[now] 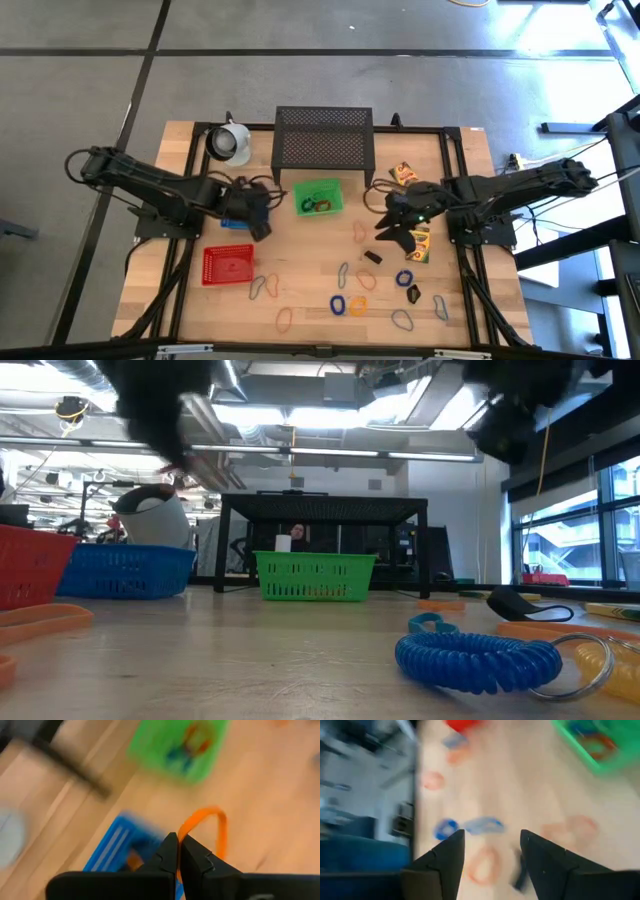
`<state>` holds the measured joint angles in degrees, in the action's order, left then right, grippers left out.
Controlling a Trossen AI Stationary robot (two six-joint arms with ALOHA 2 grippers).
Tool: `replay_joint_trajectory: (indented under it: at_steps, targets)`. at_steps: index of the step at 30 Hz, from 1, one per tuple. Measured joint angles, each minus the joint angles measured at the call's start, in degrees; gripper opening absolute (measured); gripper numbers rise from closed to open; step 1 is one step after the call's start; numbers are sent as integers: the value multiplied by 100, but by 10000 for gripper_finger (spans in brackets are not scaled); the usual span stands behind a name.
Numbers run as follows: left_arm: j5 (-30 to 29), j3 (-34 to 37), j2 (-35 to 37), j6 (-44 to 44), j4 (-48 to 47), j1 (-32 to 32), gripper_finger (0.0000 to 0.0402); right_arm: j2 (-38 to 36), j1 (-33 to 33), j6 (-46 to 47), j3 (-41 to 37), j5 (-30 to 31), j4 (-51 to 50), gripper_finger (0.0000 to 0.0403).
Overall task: Pick & Place Office Desk Supplies
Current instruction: Put the orange rubber band into the blue bin
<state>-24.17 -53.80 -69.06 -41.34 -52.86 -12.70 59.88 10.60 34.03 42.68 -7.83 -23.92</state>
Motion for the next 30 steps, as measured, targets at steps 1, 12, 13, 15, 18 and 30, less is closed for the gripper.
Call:
replay_joint_trajectory:
  at_steps: [1, 12, 13, 15, 18, 30]
  targets:
    - [-10, 0, -4, -242, -339, -9, 3, 41, 56, 38, 0, 141, -216, 191]
    - [-180, 242, -204, -1328, -1169, 6, 3, 758, 724, 709, 0, 1345, -699, 185]
    - [-145, 332, -214, -1391, -1130, 6, 3, 855, 763, 751, 0, 1339, -654, 185]
    - [-90, 500, -204, -1598, -1142, 6, 3, 1043, 835, 849, 0, 1311, -656, 185]
    - [-80, 796, -208, -2032, -1165, 6, 3, 1291, 911, 973, 0, 1299, -609, 185]
    - [-191, 1167, -208, -2862, -1116, 6, 21, 1904, 939, 1785, -2, 1134, -256, 202]
